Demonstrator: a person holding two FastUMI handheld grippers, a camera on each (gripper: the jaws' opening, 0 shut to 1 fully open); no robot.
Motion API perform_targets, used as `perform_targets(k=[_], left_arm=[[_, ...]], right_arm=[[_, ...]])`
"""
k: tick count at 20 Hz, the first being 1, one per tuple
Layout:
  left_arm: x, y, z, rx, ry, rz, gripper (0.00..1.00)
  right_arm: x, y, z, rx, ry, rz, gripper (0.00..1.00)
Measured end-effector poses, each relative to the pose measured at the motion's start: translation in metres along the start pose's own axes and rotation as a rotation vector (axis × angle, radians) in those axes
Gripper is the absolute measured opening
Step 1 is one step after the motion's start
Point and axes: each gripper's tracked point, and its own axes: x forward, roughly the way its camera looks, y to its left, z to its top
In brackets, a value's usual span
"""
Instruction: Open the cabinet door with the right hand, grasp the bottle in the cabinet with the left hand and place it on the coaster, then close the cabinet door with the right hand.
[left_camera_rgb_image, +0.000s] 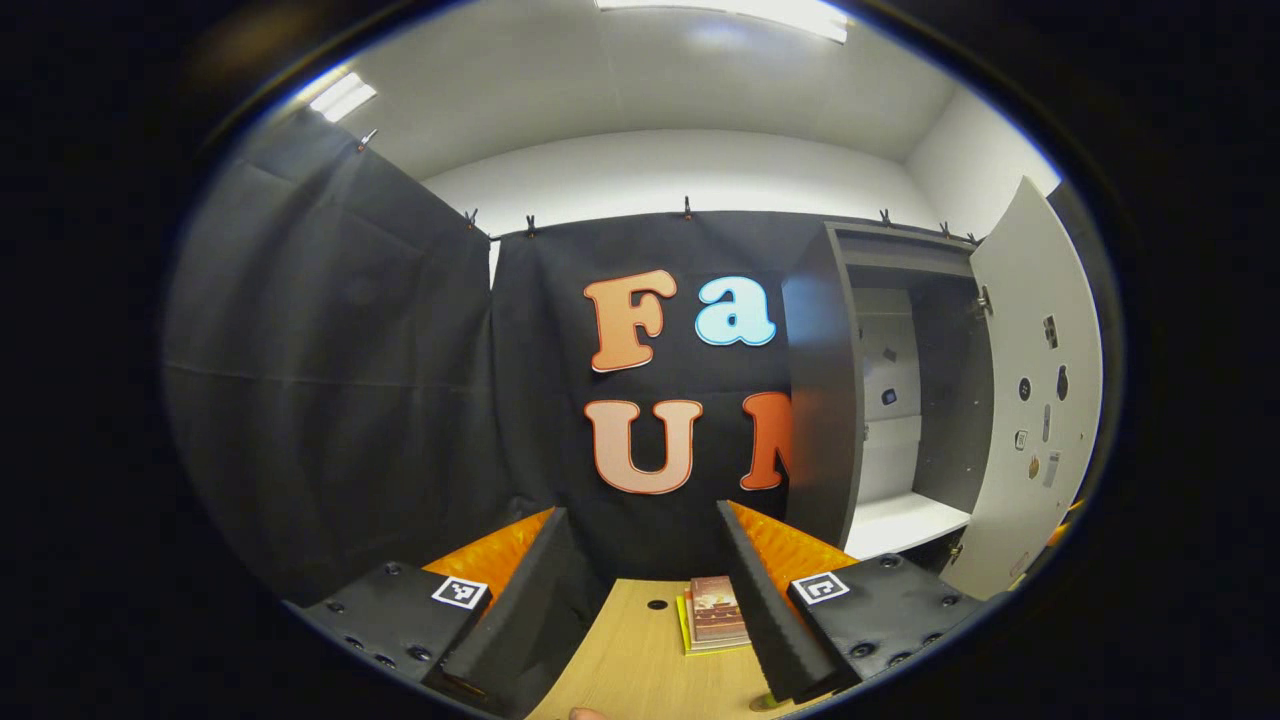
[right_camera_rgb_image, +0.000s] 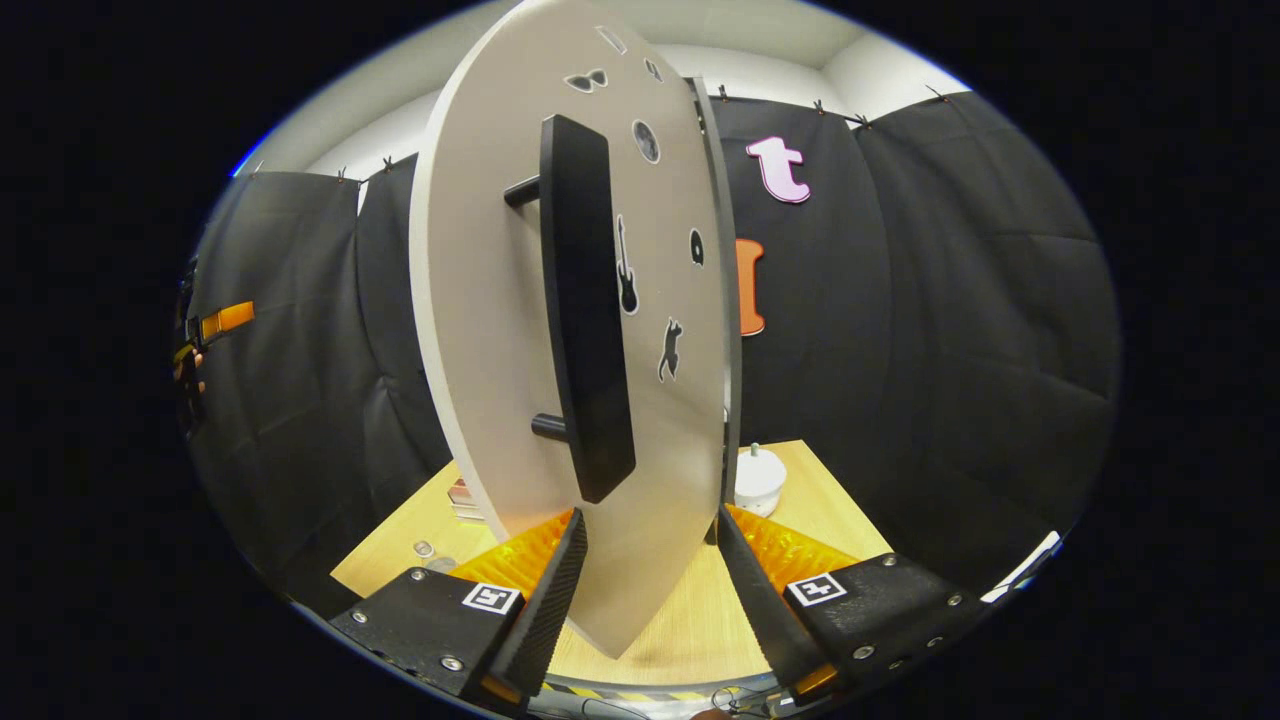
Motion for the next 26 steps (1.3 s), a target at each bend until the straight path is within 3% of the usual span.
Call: perform_targets(k=[6, 7, 9, 10, 11, 16, 26], left_arm=[[0.0, 0.007, -0.002, 0.006, 0.001, 0.006, 0.95], [0.0, 0.01, -0.003, 0.01, 0.002, 0.01, 0.95], [0.001, 0.013, -0.003, 0.015, 0.002, 0.018, 0.95], [0.001, 0.015, -0.003, 0.015, 0.002, 0.02, 0.95], [0.001, 0.015, -0.004, 0.013, 0.002, 0.021, 0.95], [0.002, 0.023, -0.003, 0.016, -0.008, 0.044, 0.95], [0.002, 0.03, -0.01, 0.021, 0.022, 0.064, 0.95]], right_arm=[[0.035, 0.041, 0.003, 0.0, -0.004, 0.04, 0.83], [0.044, 0.052, 0.003, 0.006, -0.005, 0.054, 0.92], [0.064, 0.07, 0.002, 0.021, -0.008, 0.074, 0.9], [0.077, 0.076, 0.002, 0.026, -0.01, 0.076, 0.98], [0.091, 0.079, 0.003, 0.03, -0.011, 0.077, 0.93], [0.121, 0.093, 0.009, 0.041, -0.017, 0.091, 0.93], [0.148, 0.101, 0.011, 0.042, -0.039, 0.042, 0.93]])
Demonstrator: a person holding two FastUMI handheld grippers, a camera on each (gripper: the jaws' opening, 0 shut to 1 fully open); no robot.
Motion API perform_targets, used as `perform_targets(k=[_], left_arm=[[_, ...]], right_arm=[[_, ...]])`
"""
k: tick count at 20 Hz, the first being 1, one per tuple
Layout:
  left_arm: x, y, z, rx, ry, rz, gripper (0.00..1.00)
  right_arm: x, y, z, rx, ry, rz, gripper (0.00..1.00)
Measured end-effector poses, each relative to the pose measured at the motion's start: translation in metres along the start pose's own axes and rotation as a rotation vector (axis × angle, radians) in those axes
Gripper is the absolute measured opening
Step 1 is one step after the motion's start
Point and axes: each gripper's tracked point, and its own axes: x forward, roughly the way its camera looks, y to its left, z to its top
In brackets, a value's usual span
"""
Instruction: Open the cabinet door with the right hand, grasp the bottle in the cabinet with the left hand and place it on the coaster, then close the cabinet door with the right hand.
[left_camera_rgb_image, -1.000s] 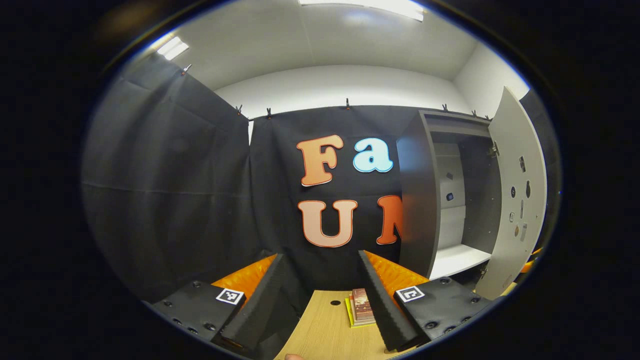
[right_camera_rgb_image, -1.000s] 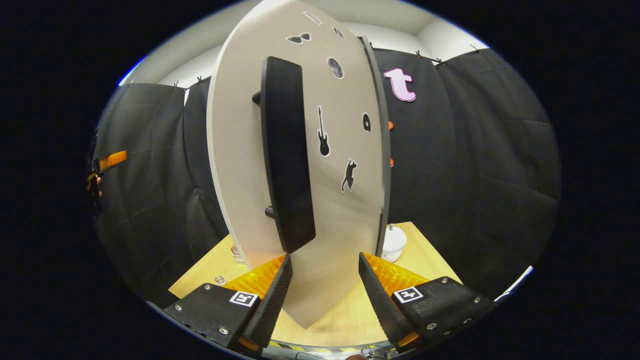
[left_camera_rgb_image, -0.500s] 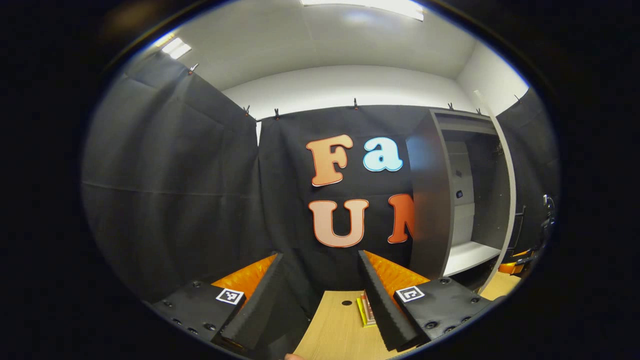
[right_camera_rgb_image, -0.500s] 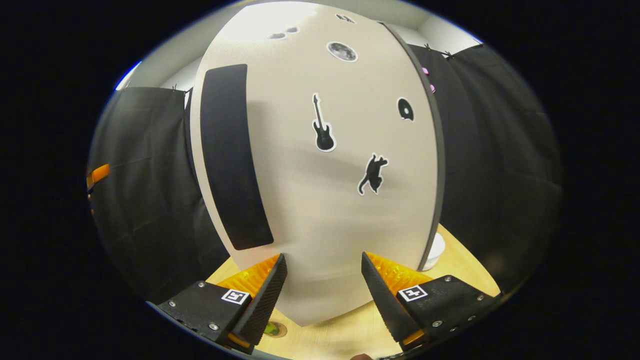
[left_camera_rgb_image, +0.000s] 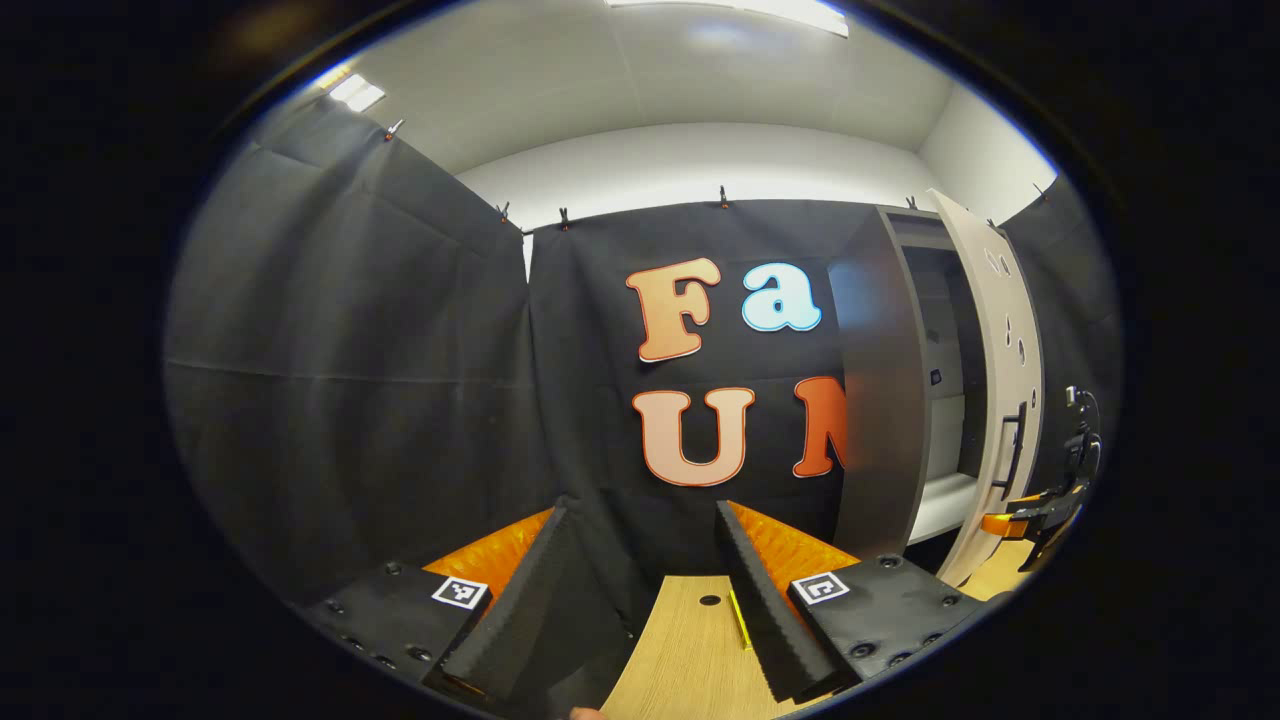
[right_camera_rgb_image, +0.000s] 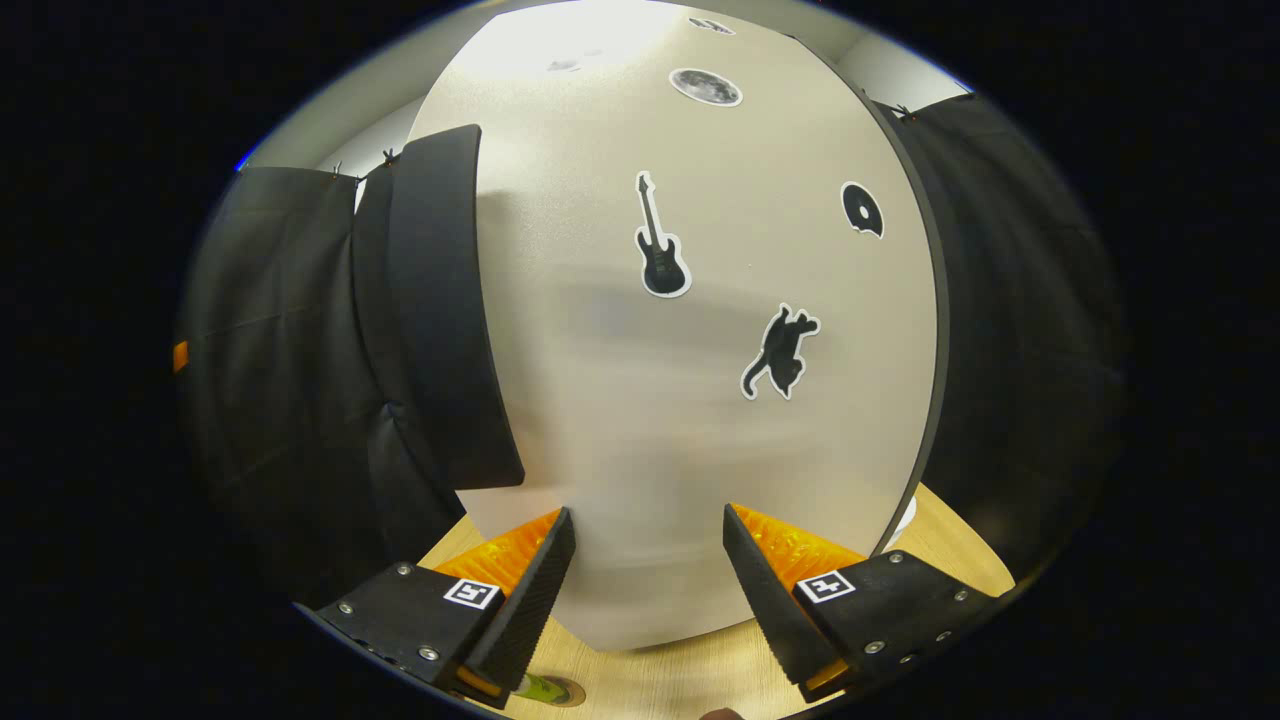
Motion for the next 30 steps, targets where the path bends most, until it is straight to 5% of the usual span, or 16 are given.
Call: perform_targets(k=[23, 30], left_arm=[[-0.001, 0.011, -0.01, 0.004, 0.044, 0.071, 0.95], [0.002, 0.005, -0.005, 0.005, 0.024, 0.04, 0.95]], right_arm=[[0.033, 0.003, 0.0, -0.075, -0.02, -0.114, 0.93], [-0.017, -0.035, 0.042, -0.102, -0.049, -0.152, 0.92]])
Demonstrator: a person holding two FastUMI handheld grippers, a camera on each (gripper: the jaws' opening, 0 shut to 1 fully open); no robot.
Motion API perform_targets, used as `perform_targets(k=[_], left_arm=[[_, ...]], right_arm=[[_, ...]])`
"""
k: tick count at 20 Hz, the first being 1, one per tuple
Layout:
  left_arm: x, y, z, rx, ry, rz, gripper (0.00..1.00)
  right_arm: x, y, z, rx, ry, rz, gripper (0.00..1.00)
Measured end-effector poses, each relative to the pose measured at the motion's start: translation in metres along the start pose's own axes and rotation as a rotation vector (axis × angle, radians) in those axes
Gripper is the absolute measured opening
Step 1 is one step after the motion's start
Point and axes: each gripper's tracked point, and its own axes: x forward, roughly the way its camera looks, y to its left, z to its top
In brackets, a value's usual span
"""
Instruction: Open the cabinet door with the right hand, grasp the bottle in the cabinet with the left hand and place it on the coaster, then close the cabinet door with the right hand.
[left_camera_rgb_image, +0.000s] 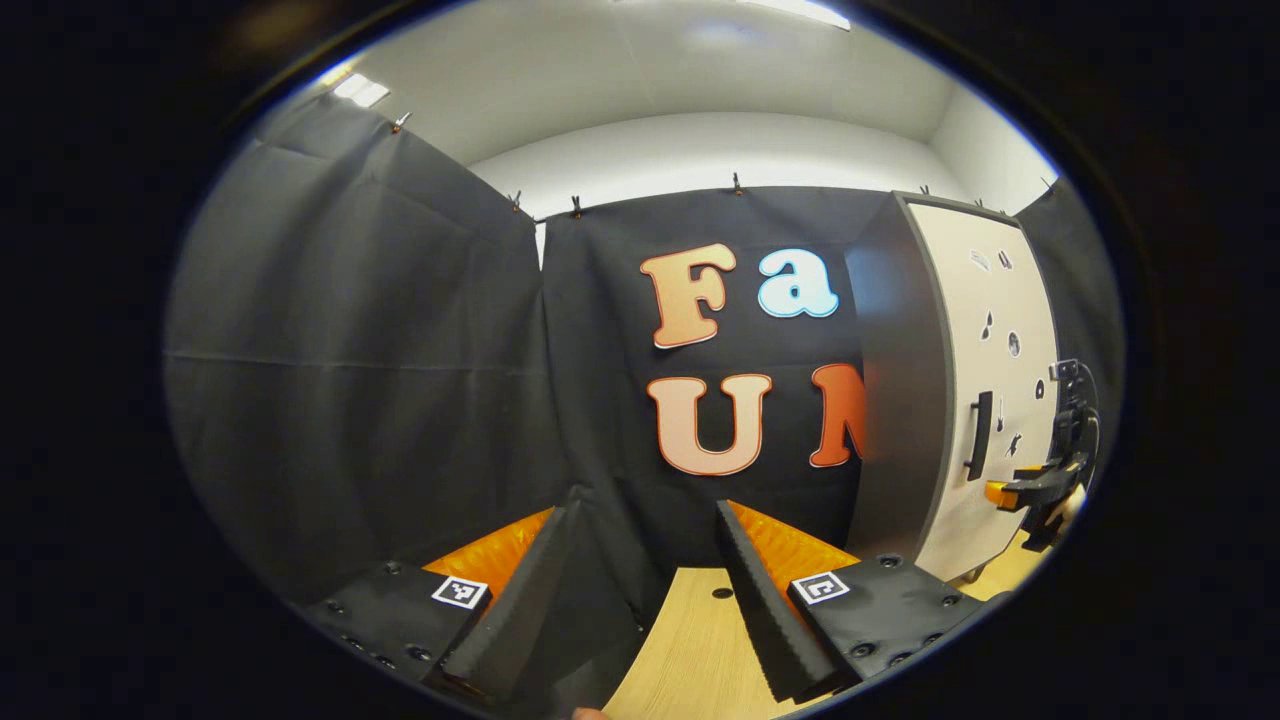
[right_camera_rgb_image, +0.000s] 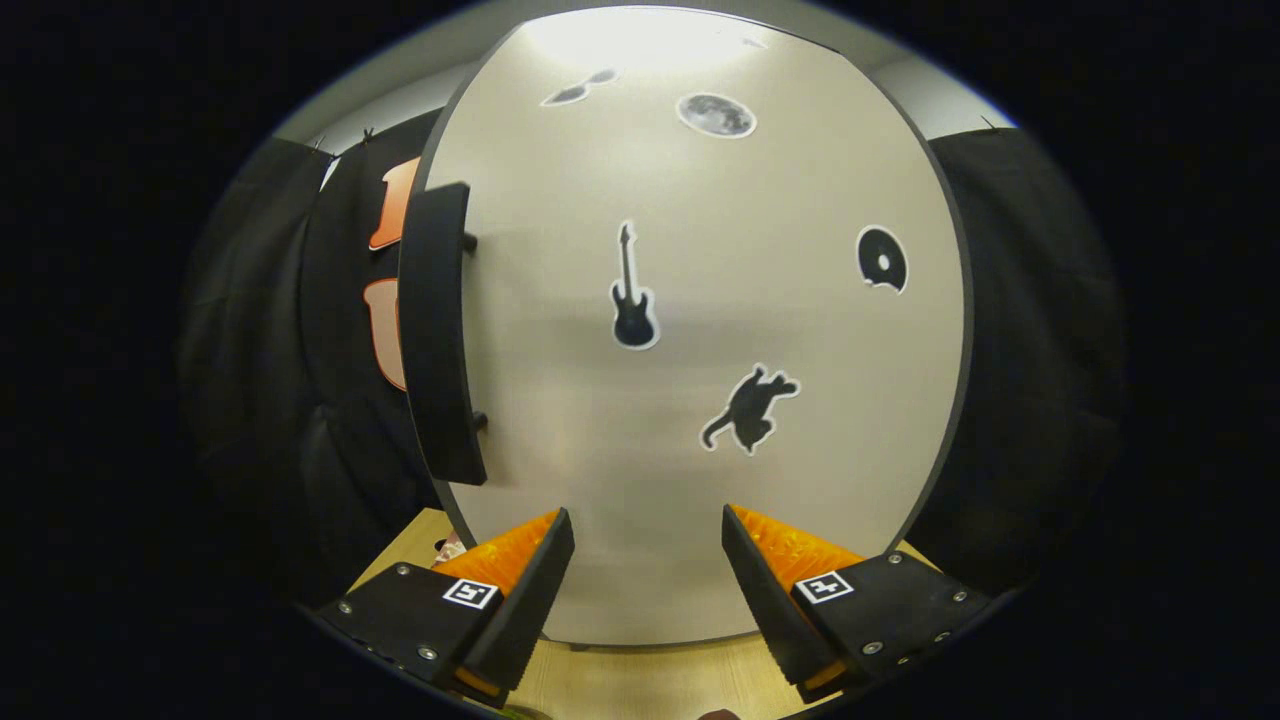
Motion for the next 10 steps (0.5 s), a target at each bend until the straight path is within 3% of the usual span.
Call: perform_targets(k=[10], left_arm=[[0.006, -0.003, 0.024, 0.024, -0.099, -0.037, 0.95]], right_arm=[[-0.149, -0.071, 0.11, -0.082, -0.134, -0.003, 0.92]])
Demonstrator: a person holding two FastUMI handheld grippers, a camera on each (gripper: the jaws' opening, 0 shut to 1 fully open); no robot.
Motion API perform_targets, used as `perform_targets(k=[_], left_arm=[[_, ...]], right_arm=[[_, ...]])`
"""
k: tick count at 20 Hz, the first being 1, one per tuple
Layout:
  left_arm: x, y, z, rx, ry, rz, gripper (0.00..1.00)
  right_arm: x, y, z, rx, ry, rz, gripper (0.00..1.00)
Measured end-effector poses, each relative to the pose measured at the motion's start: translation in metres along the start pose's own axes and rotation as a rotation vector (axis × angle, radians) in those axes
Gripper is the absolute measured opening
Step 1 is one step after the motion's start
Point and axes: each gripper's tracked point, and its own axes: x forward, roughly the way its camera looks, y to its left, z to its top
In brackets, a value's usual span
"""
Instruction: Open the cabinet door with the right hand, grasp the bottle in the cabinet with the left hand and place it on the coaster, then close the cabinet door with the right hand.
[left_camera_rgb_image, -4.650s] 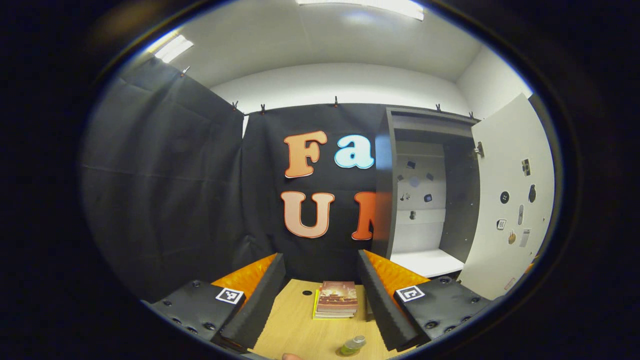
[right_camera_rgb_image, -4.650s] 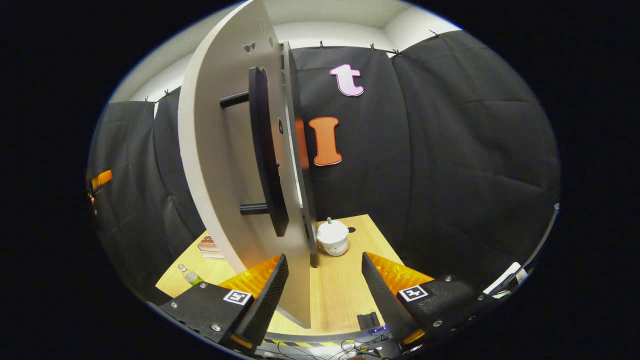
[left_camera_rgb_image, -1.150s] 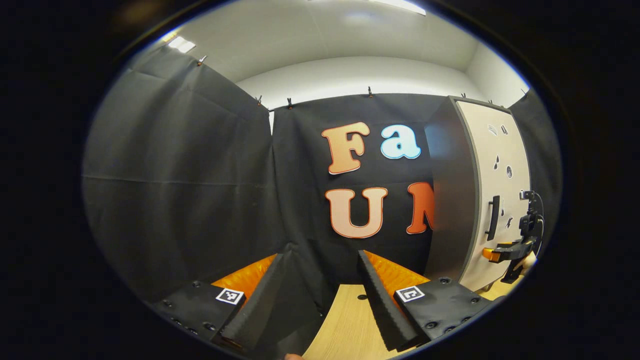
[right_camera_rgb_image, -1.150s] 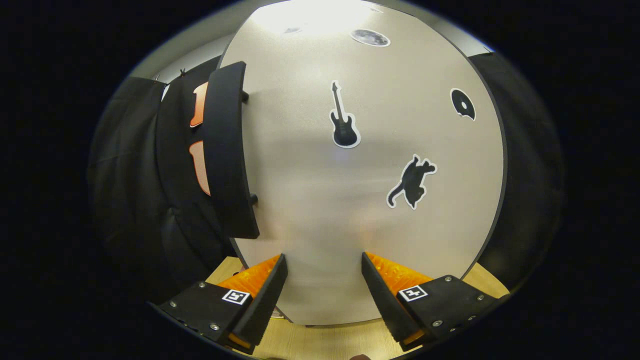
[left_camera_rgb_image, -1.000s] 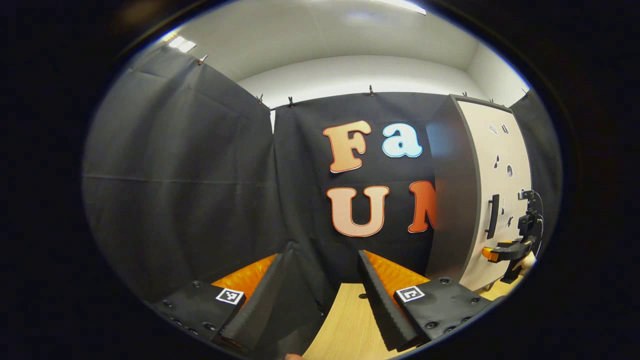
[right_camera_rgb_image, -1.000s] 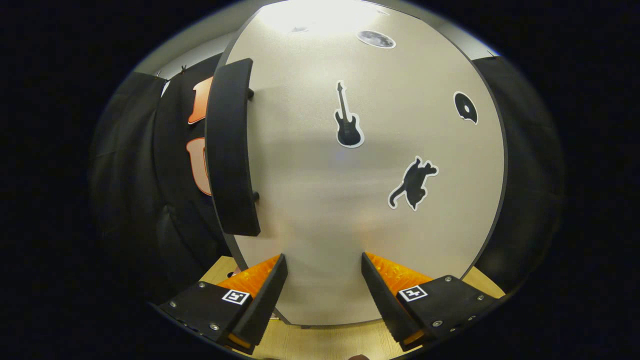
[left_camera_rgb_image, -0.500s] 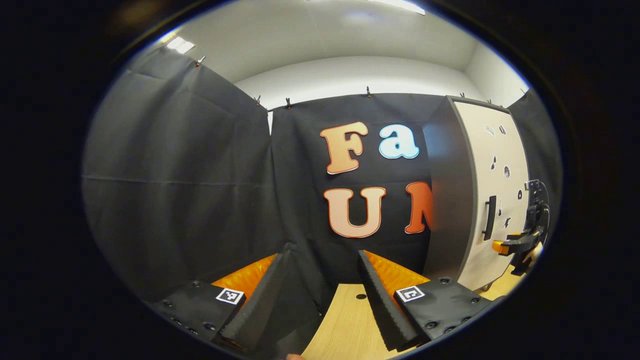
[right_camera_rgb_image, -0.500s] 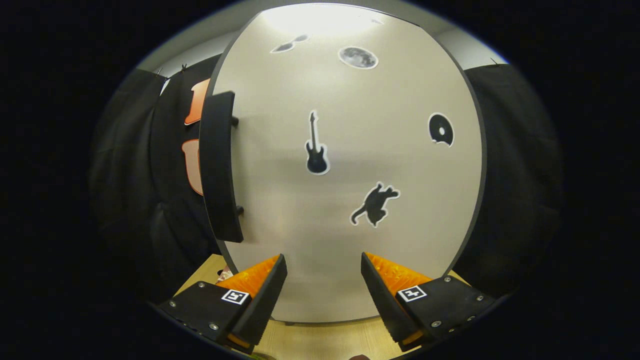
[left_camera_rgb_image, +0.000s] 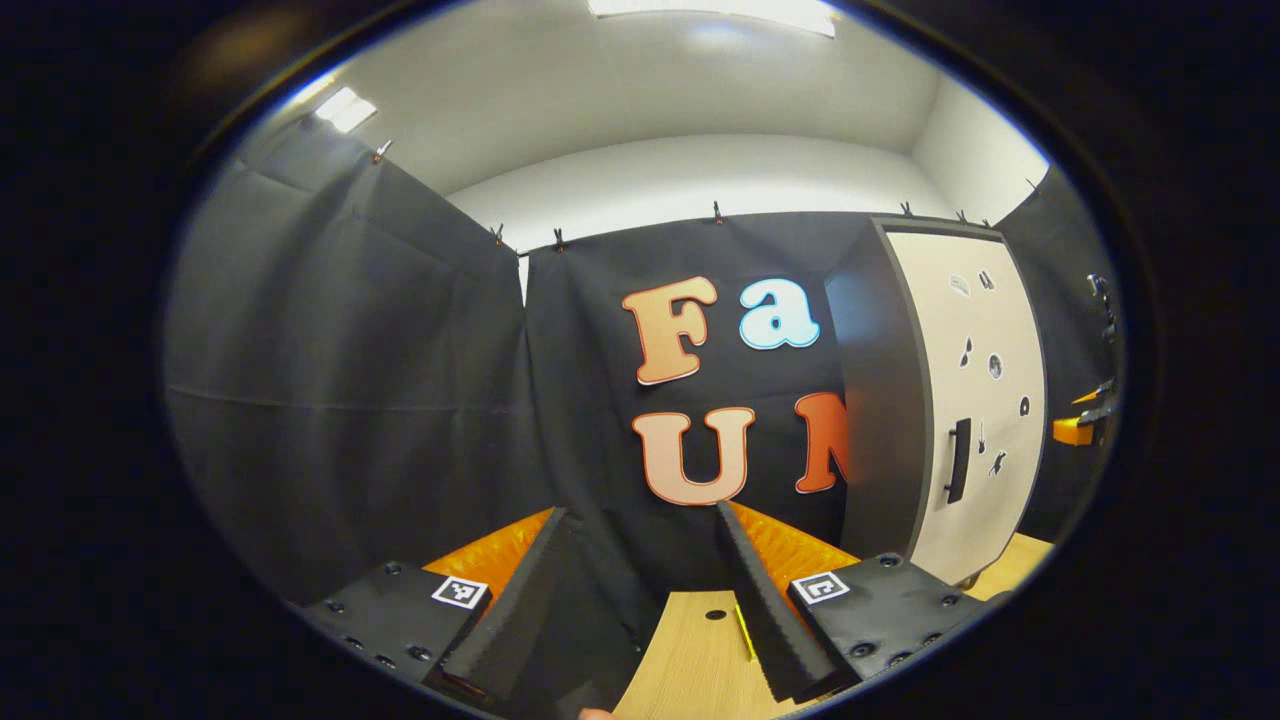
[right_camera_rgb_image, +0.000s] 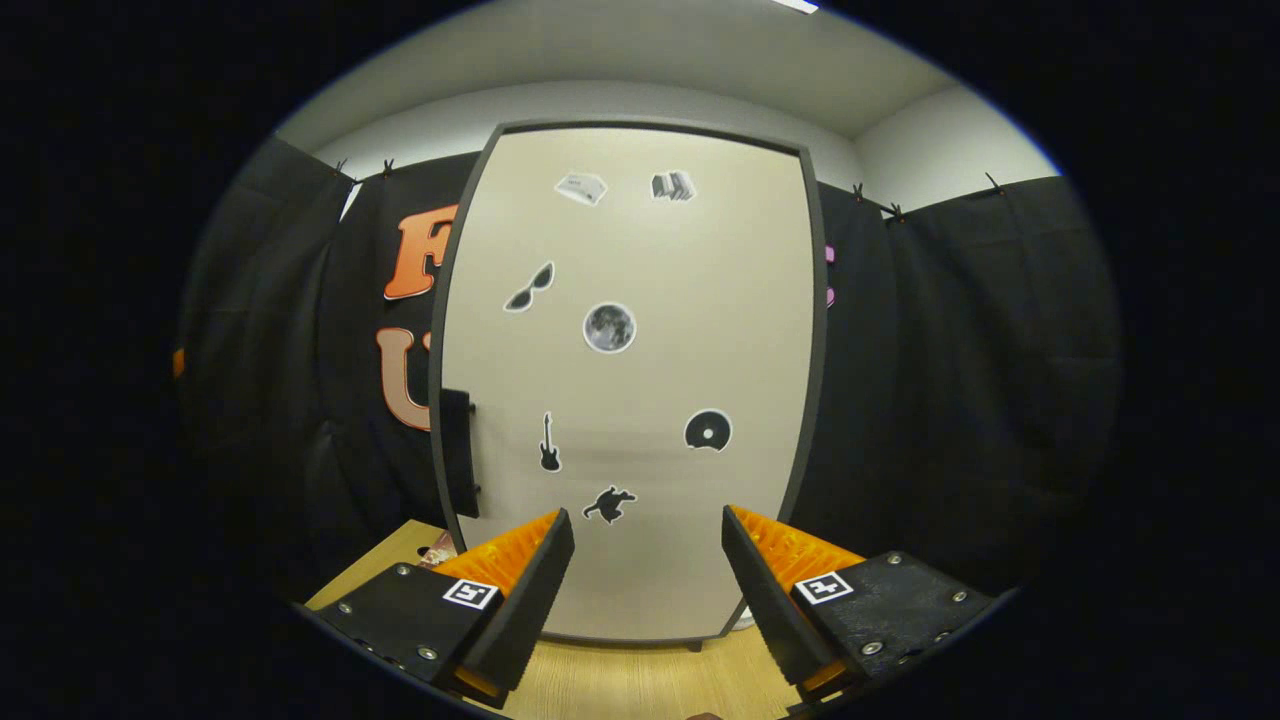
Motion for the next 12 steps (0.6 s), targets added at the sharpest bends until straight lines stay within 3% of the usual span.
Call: perform_targets(k=[6, 12], left_arm=[[0.003, -0.005, 0.017, -0.009, -0.064, -0.032, 0.95], [0.008, 0.001, 0.029, 0.01, -0.121, -0.027, 0.94]], right_arm=[[-0.084, -0.047, 0.053, -0.042, -0.087, -0.059, 0.92], [-0.136, -0.074, 0.078, -0.054, -0.131, -0.117, 0.93]])
